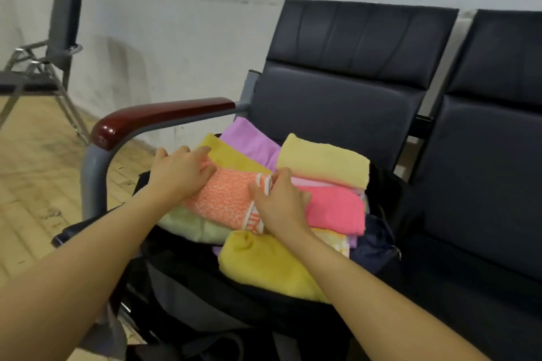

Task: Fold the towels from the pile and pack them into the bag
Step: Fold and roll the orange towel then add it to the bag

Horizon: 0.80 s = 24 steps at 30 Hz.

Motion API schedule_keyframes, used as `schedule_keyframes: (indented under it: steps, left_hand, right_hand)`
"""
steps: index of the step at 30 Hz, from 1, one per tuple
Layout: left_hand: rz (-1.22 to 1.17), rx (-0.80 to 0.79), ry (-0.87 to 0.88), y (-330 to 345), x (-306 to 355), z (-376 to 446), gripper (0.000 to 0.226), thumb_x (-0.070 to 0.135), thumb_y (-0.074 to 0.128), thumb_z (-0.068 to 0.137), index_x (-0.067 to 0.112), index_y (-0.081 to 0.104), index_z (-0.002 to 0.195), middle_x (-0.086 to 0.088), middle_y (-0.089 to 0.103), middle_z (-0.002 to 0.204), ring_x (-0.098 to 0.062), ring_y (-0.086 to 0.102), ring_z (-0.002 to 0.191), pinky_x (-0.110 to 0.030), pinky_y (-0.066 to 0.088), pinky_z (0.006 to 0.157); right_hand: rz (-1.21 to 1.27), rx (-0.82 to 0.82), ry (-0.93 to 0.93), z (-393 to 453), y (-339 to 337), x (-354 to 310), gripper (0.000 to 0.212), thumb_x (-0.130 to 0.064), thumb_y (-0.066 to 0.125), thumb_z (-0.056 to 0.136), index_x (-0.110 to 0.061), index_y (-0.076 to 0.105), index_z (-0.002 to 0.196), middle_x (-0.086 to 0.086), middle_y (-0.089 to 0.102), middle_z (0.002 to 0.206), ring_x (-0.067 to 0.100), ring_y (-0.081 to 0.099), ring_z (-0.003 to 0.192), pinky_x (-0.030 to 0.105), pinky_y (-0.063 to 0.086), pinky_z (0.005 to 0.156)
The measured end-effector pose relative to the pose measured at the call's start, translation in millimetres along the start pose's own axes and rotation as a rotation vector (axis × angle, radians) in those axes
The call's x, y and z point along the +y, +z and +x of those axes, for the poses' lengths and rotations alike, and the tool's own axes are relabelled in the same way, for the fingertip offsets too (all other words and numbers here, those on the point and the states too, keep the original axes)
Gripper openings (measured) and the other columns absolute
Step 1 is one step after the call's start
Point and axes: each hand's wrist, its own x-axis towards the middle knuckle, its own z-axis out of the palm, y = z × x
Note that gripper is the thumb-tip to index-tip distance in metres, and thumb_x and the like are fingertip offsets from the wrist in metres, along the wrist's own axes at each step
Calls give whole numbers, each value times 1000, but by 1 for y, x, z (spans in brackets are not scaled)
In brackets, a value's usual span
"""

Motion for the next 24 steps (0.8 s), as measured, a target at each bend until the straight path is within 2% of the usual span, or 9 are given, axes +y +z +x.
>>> schedule_keyframes:
  steps: [3, 5, 8, 9, 12, 14, 16, 19, 24]
  left_hand:
    - [-25, -57, -60, 17, -4, -7, 52, 49, 42, 95, 27, 39, 142, -13, 55, 121, -33, 54, 109, -44, 30, 96]
    - [-69, 98, -37, 29, -1, -17, 47, 44, 49, 92, 19, 52, 131, -17, 54, 111, -37, 53, 99, -47, 36, 86]
    - [-44, 473, 86, 25, 8, -31, 34, 39, 46, 88, 14, 64, 102, -12, 59, 104, -33, 48, 97, -44, 35, 79]
    - [-29, 503, 158, 25, 11, -36, 33, 38, 44, 90, 13, 66, 96, -10, 62, 101, -31, 50, 98, -42, 34, 80]
    - [-37, 295, 200, 34, 15, -54, 52, 45, 32, 92, 14, 71, 108, -11, 65, 117, -34, 52, 121, -45, 34, 97]
    - [-67, 69, 70, 33, 11, -59, 73, 59, 10, 86, 25, 54, 135, -10, 43, 147, -35, 28, 141, -49, 19, 113]
    - [-51, -69, -1, 36, 5, -54, 89, 66, -9, 74, 35, 30, 147, -3, 17, 159, -31, 6, 147, -45, 2, 117]
    - [-40, -121, 25, 46, -4, -46, 94, 68, -12, 69, 37, 22, 150, 0, 11, 160, -26, 1, 148, -43, -1, 118]
    - [-61, -192, 0, 55, -13, -44, 94, 70, -11, 67, 38, 20, 150, 2, 10, 160, -25, 2, 148, -44, 0, 119]
  right_hand:
    - [-234, -24, -76, -7, 19, 9, 44, -44, 47, 96, -10, 38, 123, 7, 64, 107, 26, 52, 107, 38, 21, 87]
    - [-352, -14, -102, -7, 24, 15, 43, -46, 44, 97, -12, 38, 124, 6, 63, 111, 25, 47, 109, 38, 20, 83]
    - [-418, 29, -114, -3, 30, 21, 39, -45, 44, 97, -13, 43, 120, 6, 64, 111, 26, 48, 108, 38, 21, 83]
    - [-420, 60, -132, -4, 33, 23, 39, -44, 49, 96, -12, 46, 118, 6, 63, 110, 27, 50, 106, 39, 24, 84]
    - [-371, 186, -292, -4, 36, 27, 50, -44, 55, 89, -13, 51, 128, 6, 58, 126, 28, 52, 113, 43, 37, 92]
    - [-451, 9, -437, -2, 29, 27, 56, -49, 36, 96, -20, 37, 144, 1, 42, 147, 21, 37, 135, 46, 24, 109]
    - [-547, -270, -427, 1, 23, 31, 57, -49, 21, 101, -23, 22, 151, -4, 19, 159, 12, 14, 146, 45, 0, 116]
    - [-570, -486, -354, -1, 28, 35, 60, -53, 13, 101, -26, 6, 154, -9, -1, 161, 6, -3, 147, 45, -13, 115]
    - [-610, -574, -329, 4, 44, 37, 62, -58, 10, 98, -32, -2, 153, -15, -7, 160, 5, -10, 146, 48, -16, 115]
